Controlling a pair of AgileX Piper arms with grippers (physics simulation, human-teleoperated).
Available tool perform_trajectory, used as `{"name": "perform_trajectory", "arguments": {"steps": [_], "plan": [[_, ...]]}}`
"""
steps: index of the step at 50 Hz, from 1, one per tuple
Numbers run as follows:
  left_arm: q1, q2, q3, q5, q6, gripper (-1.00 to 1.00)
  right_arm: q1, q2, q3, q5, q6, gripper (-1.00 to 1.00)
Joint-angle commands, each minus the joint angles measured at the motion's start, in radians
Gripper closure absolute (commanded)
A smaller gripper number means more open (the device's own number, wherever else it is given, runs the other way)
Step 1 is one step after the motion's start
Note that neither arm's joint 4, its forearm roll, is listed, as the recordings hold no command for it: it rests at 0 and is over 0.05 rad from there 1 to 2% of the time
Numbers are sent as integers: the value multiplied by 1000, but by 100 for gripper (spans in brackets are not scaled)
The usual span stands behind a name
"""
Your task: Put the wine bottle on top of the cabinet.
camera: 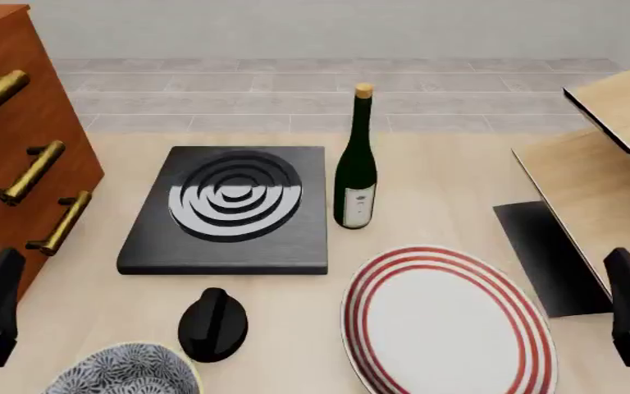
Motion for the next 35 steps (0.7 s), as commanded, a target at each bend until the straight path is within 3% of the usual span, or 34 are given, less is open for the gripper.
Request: {"name": "perform_trajectory", "arguments": {"steps": [1, 5, 6, 10, 11, 13, 16, 25, 35], "plan": [[-26, 2, -27, 18, -5, -100, -4, 6, -2, -1, 4, -100], [-68, 2, -67, 47, -24, -100, -4, 7, -1, -2, 7, -100], [-122, 0, -103, 75, -9, -100, -3, 2, -1, -2, 11, -100], [-116, 1, -149, 114, -35, -100, -3, 2, -1, -1, 14, -100], [-132, -1, -165, 113, 52, -100, -2, 3, -1, 0, 15, -100], [-129, 0, -196, 157, -19, -100, -2, 5, -2, 0, 15, -100], [-161, -1, -231, 184, 29, -100, -2, 3, -5, 3, 15, -100], [-188, 6, -326, 263, -12, -100, -3, 6, -2, -2, 17, -100], [-284, 167, -370, 177, -28, -100, -2, 4, -2, -2, 16, -100]]}}
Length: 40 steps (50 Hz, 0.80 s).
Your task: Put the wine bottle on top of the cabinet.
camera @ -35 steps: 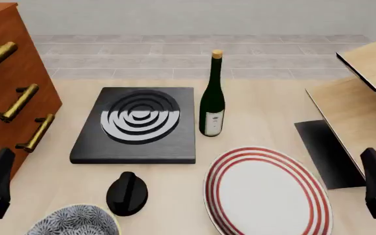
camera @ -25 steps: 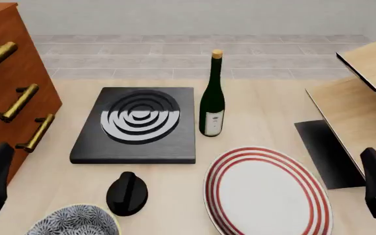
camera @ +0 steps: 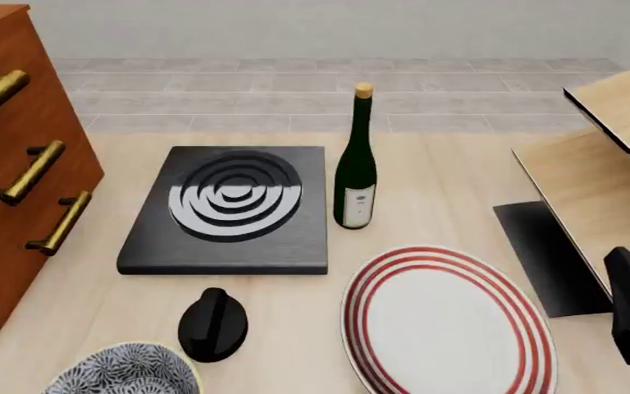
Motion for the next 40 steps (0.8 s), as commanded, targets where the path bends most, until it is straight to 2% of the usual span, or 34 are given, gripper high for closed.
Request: {"name": "perform_trajectory", "arguments": {"steps": [1, 17, 22, 24, 27, 35, 36, 40], "plan": [[-105, 131, -75, -36, -28, -100, 0, -2, 0, 0, 0, -100], [-201, 325, -76, -196, -24, -100, 0, -5, 0, -1, -1, -100], [-252, 431, -99, -277, -8, -100, -1, -6, -3, 1, -1, -100], [-267, 462, -127, -283, -41, -100, -2, -6, 0, -2, 1, -100], [-288, 500, -162, -290, -50, -100, -3, -6, -1, -1, 2, -100], [-304, 609, -176, -385, -35, -100, -1, -5, -1, 0, 3, -100], [-307, 624, -170, -412, 4, -100, -1, -6, -2, 1, 4, -100], [-311, 680, -175, -463, -19, -100, 0, -5, -3, 3, 7, -100]]}}
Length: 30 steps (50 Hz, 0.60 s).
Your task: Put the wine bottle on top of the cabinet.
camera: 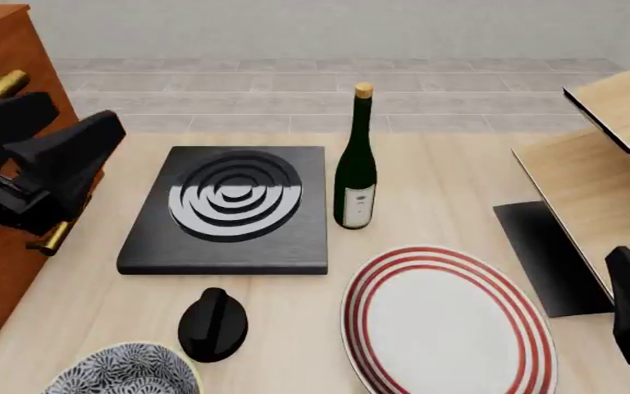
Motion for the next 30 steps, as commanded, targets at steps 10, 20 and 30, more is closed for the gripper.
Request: {"name": "perform_trajectory", "arguments": {"steps": [10, 20, 30], "plan": [[-51, 253, -126, -146, -20, -100, 2, 0, -3, 5, 8, -100], [-59, 368, -190, -203, -90, -100, 2, -1, 2, -3, 8, -100], [-80, 448, -265, -194, -75, -100, 1, -1, 5, -6, 10, -100]]}}
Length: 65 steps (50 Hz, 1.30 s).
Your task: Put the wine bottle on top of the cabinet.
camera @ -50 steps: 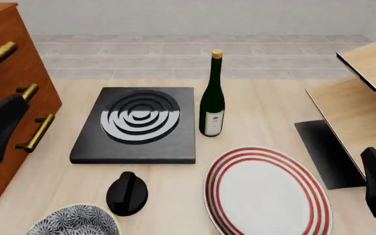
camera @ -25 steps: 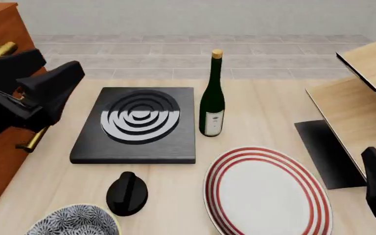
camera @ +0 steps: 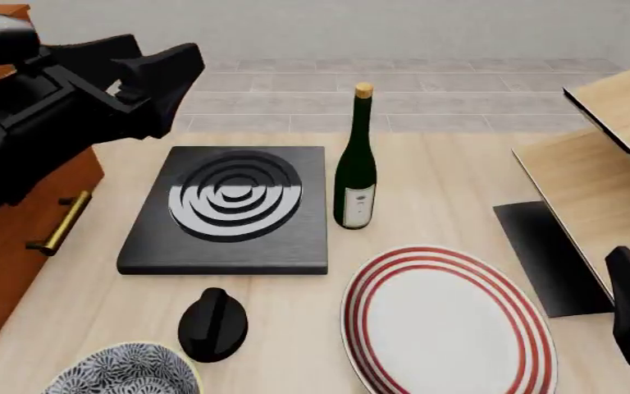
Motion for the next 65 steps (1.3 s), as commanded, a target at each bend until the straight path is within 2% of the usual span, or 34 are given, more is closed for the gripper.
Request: {"name": "perform_trajectory", "arguments": {"steps": [1, 10, 13, 17, 19, 24, 30, 32, 33, 34, 39, 47, 51, 57, 60, 65], "plan": [[-30, 99, -86, -5, -7, -100, 0, 0, 3, -3, 1, -100], [-96, 201, -195, 40, 20, -100, 1, 0, 3, -4, 0, -100], [-111, 243, -231, 62, -8, -100, 1, 0, 3, -4, 0, -100], [-124, 277, -261, 84, 15, -100, 1, 0, 2, -3, 1, -100], [-127, 304, -286, 110, -3, -100, 1, 0, 1, -2, 1, -100], [-103, 336, -323, 132, 6, -100, 2, 0, 2, -2, 0, -100], [-149, 378, -371, 178, 7, -100, 1, 0, 1, -1, 1, -100], [-158, 389, -376, 181, 1, -100, 1, 0, 1, -2, 2, -100], [-152, 375, -373, 172, -35, -100, 0, 0, 0, -1, 2, -100], [-152, 375, -373, 172, -35, -100, 0, 0, 0, -1, 2, -100], [-158, 396, -404, 188, -7, -100, -2, -1, 0, -1, 3, -100], [-168, 413, -419, 189, -17, -100, -3, -1, -1, -2, 3, -100], [-170, 441, -426, 188, 4, -100, -3, -1, 2, -4, 4, -100], [-176, 453, -443, 199, -5, -100, -3, -1, 1, -2, 4, -100], [-191, 471, -456, 203, 22, -100, -2, 0, 3, -3, 5, -100], [-197, 482, -483, 222, 14, -100, -3, 0, 2, -2, 5, -100]]}}
